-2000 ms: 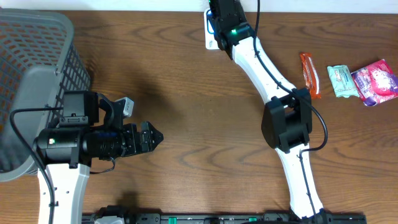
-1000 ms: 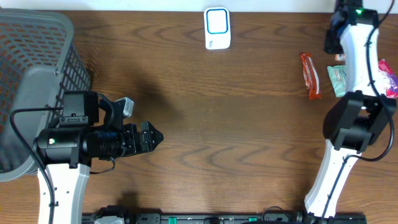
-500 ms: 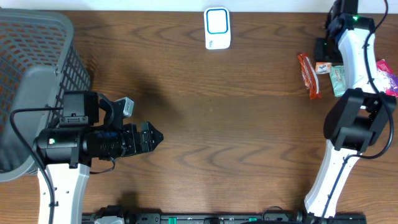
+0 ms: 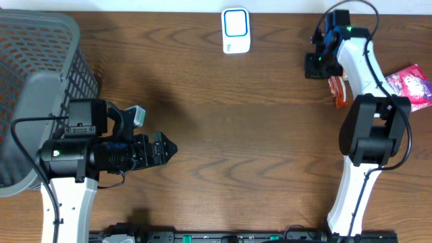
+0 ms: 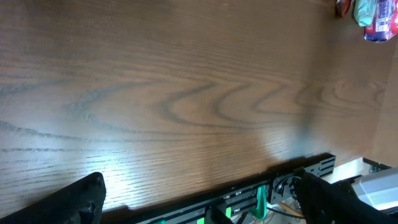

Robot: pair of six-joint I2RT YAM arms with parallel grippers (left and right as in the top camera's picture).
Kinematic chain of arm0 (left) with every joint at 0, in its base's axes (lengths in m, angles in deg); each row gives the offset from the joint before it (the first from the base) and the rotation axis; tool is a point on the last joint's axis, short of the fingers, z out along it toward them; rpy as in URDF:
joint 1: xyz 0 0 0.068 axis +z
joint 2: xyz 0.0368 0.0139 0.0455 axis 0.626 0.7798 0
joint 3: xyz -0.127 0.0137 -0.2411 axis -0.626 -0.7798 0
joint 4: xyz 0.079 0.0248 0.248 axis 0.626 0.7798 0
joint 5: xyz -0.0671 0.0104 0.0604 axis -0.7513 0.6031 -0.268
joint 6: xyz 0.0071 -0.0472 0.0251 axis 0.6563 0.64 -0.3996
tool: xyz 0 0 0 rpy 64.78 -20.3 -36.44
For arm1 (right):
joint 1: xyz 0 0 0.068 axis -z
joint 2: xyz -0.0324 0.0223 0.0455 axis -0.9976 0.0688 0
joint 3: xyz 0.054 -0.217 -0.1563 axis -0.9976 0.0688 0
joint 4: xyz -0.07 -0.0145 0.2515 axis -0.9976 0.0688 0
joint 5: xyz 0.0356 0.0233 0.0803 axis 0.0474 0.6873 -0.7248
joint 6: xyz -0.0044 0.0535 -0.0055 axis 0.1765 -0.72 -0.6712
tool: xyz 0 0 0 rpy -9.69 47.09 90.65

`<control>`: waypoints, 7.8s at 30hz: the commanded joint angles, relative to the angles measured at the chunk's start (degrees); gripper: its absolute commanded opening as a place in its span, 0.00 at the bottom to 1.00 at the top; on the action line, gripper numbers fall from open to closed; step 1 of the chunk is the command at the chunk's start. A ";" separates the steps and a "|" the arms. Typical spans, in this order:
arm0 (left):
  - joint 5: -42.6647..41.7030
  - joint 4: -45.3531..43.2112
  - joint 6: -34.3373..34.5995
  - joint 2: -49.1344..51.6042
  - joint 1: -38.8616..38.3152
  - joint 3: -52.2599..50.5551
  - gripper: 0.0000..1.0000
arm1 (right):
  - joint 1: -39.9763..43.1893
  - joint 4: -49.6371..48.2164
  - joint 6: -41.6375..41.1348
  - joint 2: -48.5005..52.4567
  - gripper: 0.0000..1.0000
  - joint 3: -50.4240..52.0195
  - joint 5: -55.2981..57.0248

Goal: Scan the item barcode

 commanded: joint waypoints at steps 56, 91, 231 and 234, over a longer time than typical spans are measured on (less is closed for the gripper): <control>0.55 0.00 -0.52 -0.04 -0.22 -0.17 0.98 | -17.29 21.62 -4.33 -59.28 0.99 21.90 -11.91; 0.55 0.00 -0.52 -0.04 -0.22 -0.17 0.98 | -17.16 -8.79 1.86 -72.81 0.99 50.64 -13.64; 7.63 -63.47 -2.56 -51.28 -0.22 -52.63 0.98 | -3.87 -53.24 2.21 -131.34 0.99 110.57 0.92; 8.17 -68.91 -2.73 -55.17 -0.22 -55.56 0.98 | -3.87 -53.24 2.21 -131.34 0.99 110.57 0.92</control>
